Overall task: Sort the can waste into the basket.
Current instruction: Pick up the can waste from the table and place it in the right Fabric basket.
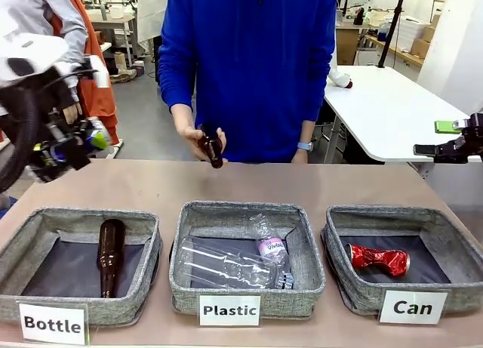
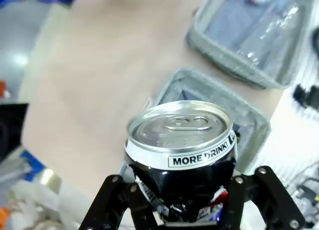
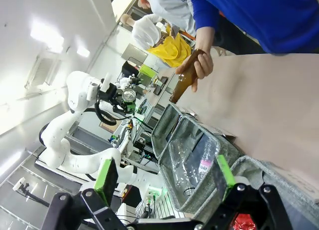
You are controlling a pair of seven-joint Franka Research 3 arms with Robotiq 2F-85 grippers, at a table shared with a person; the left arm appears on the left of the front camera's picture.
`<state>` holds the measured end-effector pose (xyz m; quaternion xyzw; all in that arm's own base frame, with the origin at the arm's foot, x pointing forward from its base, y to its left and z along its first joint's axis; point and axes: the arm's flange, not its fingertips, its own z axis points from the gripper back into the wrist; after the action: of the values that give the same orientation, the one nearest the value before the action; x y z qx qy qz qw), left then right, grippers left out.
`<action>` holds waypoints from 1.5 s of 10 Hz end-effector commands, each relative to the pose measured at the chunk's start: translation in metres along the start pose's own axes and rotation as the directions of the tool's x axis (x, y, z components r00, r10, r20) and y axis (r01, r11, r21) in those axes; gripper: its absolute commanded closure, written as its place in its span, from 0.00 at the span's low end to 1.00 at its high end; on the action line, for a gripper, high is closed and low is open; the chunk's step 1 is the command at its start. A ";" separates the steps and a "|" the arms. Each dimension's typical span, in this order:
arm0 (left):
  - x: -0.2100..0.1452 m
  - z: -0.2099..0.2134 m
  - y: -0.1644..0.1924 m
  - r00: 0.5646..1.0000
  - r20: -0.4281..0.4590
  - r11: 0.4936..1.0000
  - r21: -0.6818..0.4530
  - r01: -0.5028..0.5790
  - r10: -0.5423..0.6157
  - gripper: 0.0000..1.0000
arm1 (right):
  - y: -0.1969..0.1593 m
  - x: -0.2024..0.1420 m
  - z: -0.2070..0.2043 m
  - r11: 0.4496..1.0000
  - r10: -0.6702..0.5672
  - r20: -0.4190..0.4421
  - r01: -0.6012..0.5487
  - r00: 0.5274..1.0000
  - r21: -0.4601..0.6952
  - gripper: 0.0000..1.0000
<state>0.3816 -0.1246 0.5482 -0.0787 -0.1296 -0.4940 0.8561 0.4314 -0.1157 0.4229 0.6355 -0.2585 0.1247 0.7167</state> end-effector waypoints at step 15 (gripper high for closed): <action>-0.390 0.078 0.066 0.918 0.308 0.966 -0.008 -0.259 0.249 0.96 | 0.002 -0.001 0.001 1.000 0.006 -0.013 -0.006 1.000 0.001 0.00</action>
<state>0.2403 0.2538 0.5013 -0.1652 -0.2506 -0.3429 0.8902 0.4314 -0.1156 0.4227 0.6356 -0.2582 0.1247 0.7168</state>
